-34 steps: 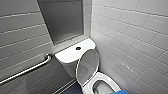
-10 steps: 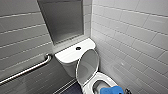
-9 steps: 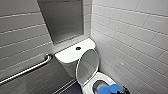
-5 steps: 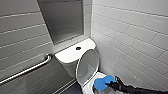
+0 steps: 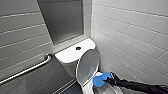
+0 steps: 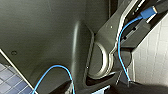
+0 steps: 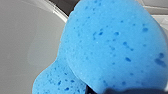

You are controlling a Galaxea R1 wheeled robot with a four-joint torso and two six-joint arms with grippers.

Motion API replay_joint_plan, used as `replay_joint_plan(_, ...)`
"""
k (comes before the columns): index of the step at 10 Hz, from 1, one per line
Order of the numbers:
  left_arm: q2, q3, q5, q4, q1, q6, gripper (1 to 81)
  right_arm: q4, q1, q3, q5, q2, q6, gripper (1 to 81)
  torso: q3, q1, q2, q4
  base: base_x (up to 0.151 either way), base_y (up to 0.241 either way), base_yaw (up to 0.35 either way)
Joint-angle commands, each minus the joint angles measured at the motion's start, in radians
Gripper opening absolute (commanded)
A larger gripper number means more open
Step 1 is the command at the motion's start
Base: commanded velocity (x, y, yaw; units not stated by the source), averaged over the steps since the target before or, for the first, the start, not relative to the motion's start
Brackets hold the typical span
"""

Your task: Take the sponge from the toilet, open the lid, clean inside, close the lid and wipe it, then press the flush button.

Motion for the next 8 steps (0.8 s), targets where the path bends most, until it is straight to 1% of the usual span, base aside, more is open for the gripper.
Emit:
replay_joint_plan(1, -0.020, 0.011, 0.028, 0.012, 0.022, 0.000, 81.1, 0.015, 0.203, -0.145, -0.091, 0.095, 0.005, 1.0, 0.000, 0.000, 0.000, 0.000, 0.000, 0.000, 0.000)
replay_joint_plan(2, -0.020, 0.009, 0.028, 0.012, 0.022, 0.000, 81.1, 0.017, 0.203, -0.207, -0.102, 0.133, 0.006, 1.0, 0.000, 0.000, 0.000, 0.000, 0.000, 0.000, 0.000)
replay_joint_plan(4, -0.018, 0.009, 0.028, 0.014, 0.023, -0.002, 81.1, 0.023, 0.186, -0.414, -0.119, 0.220, 0.015, 1.0, 0.000, 0.000, 0.000, 0.000, 0.000, 0.000, 0.000)
replay_joint_plan(5, -0.020, 0.009, 0.026, 0.014, 0.026, -0.002, 81.1, 0.021, 0.171, -0.484, -0.128, 0.243, 0.040, 1.0, 0.000, 0.000, 0.000, 0.000, 0.000, 0.000, 0.000)
replay_joint_plan(6, -0.021, 0.009, 0.026, 0.014, 0.028, -0.002, 81.1, 0.020, 0.157, -0.498, -0.125, 0.240, 0.052, 1.0, 0.000, 0.000, 0.000, 0.000, 0.000, 0.000, 0.000)
replay_joint_plan(8, -0.020, 0.009, 0.026, 0.014, 0.028, -0.002, 81.1, 0.024, 0.135, -0.456, -0.125, 0.190, 0.057, 1.0, 0.000, 0.000, 0.000, 0.000, 0.000, 0.000, 0.000)
